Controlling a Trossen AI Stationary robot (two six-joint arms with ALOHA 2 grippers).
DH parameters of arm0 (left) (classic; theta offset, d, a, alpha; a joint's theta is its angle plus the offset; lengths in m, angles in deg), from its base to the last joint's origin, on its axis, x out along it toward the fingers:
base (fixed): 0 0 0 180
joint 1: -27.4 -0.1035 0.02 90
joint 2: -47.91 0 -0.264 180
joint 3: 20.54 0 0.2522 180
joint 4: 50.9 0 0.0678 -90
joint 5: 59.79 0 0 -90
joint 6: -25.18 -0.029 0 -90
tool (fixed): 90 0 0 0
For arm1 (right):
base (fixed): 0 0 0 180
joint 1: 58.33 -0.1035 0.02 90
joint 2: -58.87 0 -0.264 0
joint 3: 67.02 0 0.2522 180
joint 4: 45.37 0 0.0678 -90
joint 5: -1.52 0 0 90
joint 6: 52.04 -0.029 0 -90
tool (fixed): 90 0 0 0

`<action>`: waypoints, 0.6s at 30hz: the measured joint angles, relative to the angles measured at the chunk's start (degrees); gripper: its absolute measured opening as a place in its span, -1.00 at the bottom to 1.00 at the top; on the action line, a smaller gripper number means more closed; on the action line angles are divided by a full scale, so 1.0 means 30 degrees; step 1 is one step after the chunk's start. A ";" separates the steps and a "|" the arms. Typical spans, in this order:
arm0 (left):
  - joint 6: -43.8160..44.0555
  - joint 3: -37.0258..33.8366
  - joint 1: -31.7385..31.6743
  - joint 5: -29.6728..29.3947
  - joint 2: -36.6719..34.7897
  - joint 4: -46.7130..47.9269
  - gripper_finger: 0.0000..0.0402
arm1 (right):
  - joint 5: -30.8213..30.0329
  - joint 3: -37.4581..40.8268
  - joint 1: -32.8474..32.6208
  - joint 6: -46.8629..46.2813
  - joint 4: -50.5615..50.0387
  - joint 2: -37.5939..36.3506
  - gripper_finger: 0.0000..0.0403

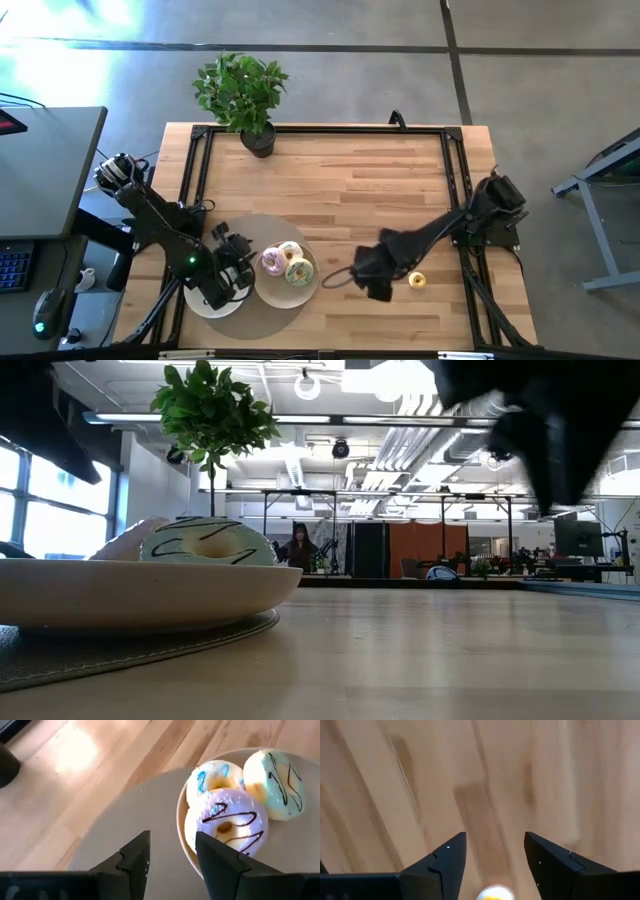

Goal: Pick & Place donuts
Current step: Put the small yellow donut on the white plate

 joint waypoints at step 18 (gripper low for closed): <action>-0.0419 -0.0007 0.0007 0.0543 0.0000 -0.0672 -0.23 | 0.4624 0.5488 -0.2864 -0.9953 0.0057 -0.0116 -0.04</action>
